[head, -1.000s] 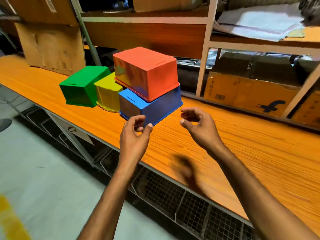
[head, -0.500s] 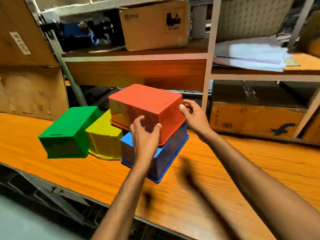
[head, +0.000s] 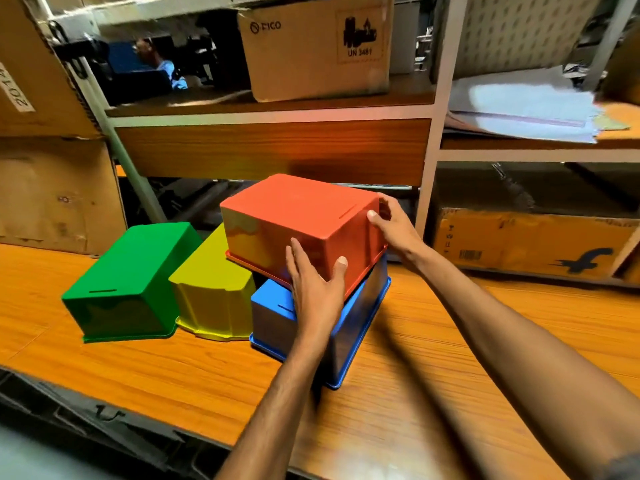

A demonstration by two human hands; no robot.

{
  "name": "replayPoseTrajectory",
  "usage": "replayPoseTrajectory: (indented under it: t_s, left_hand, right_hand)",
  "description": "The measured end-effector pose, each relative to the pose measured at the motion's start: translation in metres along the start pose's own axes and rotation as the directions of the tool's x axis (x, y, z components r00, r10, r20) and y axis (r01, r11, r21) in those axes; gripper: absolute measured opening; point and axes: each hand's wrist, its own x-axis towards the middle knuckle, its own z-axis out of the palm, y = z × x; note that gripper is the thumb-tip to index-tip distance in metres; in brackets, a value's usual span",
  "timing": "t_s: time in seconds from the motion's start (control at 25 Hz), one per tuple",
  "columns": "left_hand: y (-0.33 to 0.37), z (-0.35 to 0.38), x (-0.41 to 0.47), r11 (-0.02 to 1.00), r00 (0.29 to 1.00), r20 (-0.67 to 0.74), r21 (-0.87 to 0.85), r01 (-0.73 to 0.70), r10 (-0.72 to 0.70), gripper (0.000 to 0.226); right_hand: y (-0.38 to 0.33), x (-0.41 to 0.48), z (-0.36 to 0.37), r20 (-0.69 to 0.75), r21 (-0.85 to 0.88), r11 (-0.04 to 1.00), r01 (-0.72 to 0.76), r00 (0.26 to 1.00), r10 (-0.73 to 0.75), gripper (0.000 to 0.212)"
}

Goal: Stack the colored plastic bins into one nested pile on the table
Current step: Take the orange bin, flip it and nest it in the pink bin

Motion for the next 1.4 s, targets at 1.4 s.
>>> replayPoseTrajectory:
  t_s: [1.4]
  left_hand:
    - [0.051, -0.115, -0.002, 0.643, 0.635, -0.123, 0.255, -0.722, 0.763, 0.067]
  right_hand:
    - [-0.110, -0.098, -0.069, -0.630, 0.380, 0.893, 0.239, 0.774, 0.061, 0.050]
